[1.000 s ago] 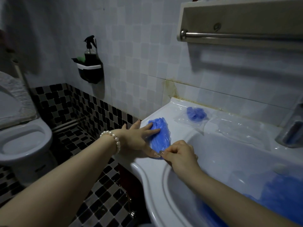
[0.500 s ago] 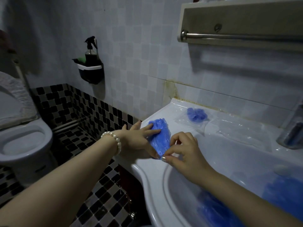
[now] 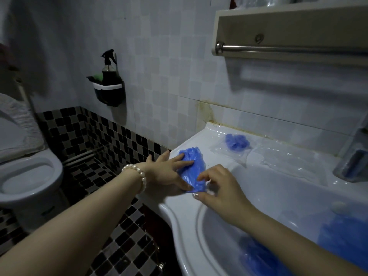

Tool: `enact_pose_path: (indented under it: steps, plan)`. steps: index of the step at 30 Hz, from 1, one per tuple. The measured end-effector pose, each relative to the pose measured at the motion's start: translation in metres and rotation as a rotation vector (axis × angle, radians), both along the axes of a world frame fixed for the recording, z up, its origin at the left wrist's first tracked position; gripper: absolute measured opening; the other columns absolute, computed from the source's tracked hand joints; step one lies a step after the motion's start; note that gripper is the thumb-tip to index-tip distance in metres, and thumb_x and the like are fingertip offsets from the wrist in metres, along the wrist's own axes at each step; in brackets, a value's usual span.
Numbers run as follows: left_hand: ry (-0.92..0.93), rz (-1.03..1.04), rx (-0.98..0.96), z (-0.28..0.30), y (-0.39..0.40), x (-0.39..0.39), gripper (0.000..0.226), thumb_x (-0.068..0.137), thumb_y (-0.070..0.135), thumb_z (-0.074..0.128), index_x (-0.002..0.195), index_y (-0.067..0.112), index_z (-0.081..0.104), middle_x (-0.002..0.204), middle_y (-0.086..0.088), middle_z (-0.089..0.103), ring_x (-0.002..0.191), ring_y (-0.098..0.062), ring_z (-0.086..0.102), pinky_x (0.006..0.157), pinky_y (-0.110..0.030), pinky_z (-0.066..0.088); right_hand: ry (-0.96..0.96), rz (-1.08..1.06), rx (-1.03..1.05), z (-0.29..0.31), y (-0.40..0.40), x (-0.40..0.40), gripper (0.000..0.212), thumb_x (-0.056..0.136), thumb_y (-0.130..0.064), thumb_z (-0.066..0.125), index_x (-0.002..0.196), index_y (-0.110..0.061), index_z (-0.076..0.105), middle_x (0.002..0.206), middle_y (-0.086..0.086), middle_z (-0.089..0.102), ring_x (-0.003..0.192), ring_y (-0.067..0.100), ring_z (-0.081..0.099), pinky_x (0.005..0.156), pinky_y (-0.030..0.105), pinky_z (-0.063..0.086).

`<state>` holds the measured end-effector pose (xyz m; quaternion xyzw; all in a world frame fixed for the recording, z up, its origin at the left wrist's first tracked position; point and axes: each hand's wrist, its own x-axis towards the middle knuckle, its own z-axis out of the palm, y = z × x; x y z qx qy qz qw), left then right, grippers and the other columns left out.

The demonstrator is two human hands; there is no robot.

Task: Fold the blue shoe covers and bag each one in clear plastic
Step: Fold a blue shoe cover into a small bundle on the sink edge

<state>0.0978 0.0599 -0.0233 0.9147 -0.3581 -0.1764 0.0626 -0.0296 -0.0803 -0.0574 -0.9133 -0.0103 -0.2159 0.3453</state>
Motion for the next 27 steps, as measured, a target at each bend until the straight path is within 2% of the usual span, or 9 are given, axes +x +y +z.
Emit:
enact_pose_path:
  steps: [4,7,10,13,16,18,20,25,27]
  plan:
    - [-0.001,0.003,-0.01,0.0,0.0,0.0,0.078,0.08,0.062,0.057,0.142,0.057,0.009,0.157,0.021,-0.007,0.144,-0.019,-0.019,0.109,-0.06,-0.015,-0.072,-0.091,-0.182,0.003,-0.005,0.004,0.018,0.068,-0.044,0.066,0.072,-0.027,0.072,0.081,-0.017,0.042,0.089,0.01,0.041,0.081,0.016,0.023]
    - [0.032,0.011,-0.031,0.0,0.0,0.0,0.08,0.074,0.069,0.053,0.141,0.058,0.011,0.156,0.021,-0.006,0.144,-0.018,-0.019,0.109,-0.06,-0.016,0.071,-0.177,-0.306,0.006,0.002,0.011,0.013,0.088,-0.031,0.058,0.08,-0.024,0.066,0.094,-0.009,0.045,0.102,0.015,0.038,0.078,0.026,0.02]
    - [0.096,0.027,-0.049,0.002,0.0,0.0,0.086,0.062,0.075,0.046,0.14,0.058,0.014,0.157,0.021,-0.005,0.144,-0.017,-0.019,0.109,-0.059,-0.016,0.265,-0.262,-0.295,0.01,0.007,0.017,0.02,0.094,-0.03,0.045,0.089,-0.024,0.063,0.112,0.001,0.048,0.114,0.023,0.036,0.088,0.032,0.026]
    - [0.023,0.007,-0.016,-0.001,-0.001,0.001,0.077,0.078,0.068,0.053,0.142,0.058,0.01,0.157,0.02,-0.007,0.144,-0.019,-0.019,0.109,-0.06,-0.016,0.361,-0.312,-0.286,0.017,0.01,0.023,0.02,0.093,-0.033,0.044,0.079,-0.025,0.055,0.114,0.003,0.05,0.116,0.025,0.037,0.088,0.034,0.027]
    - [0.002,0.018,-0.029,-0.002,-0.002,-0.001,0.072,0.083,0.061,0.053,0.141,0.058,0.011,0.157,0.021,-0.006,0.144,-0.019,-0.018,0.109,-0.06,-0.016,0.229,-0.224,-0.113,0.008,0.007,0.018,0.026,0.087,-0.032,0.057,0.064,-0.03,0.046,0.103,-0.003,0.052,0.107,0.018,0.043,0.091,0.032,0.034]
    - [0.003,0.022,-0.03,-0.002,-0.002,-0.001,0.071,0.083,0.059,0.053,0.141,0.058,0.012,0.157,0.021,-0.005,0.144,-0.019,-0.017,0.109,-0.06,-0.016,0.024,-0.06,0.037,0.0,0.004,0.009,0.014,0.075,-0.034,0.067,0.071,-0.038,0.055,0.095,-0.011,0.05,0.099,0.009,0.045,0.09,0.032,0.042]
    - [0.005,0.022,-0.032,-0.002,-0.001,0.0,0.071,0.083,0.06,0.053,0.14,0.058,0.013,0.157,0.021,-0.005,0.144,-0.02,-0.017,0.109,-0.06,-0.016,-0.034,0.002,-0.01,-0.004,-0.003,0.005,0.013,0.067,-0.041,0.073,0.078,-0.034,0.069,0.092,-0.016,0.047,0.098,0.002,0.041,0.089,0.028,0.039]
    - [0.015,0.029,-0.054,-0.003,-0.003,0.001,0.067,0.084,0.059,0.051,0.14,0.058,0.015,0.156,0.022,-0.004,0.144,-0.019,-0.016,0.109,-0.059,-0.016,0.111,-0.099,-0.154,0.01,-0.001,0.015,0.007,0.082,-0.032,0.07,0.076,-0.03,0.067,0.095,-0.01,0.047,0.101,0.009,0.035,0.085,0.024,0.022]
    - [0.086,0.043,-0.112,-0.003,-0.002,0.002,0.065,0.08,0.063,0.047,0.139,0.059,0.02,0.156,0.024,-0.001,0.144,-0.016,-0.017,0.109,-0.059,-0.017,0.23,-0.145,-0.198,0.012,0.002,0.021,0.025,0.09,-0.03,0.057,0.065,-0.029,0.054,0.098,-0.004,0.048,0.106,0.016,0.036,0.081,0.027,0.022]
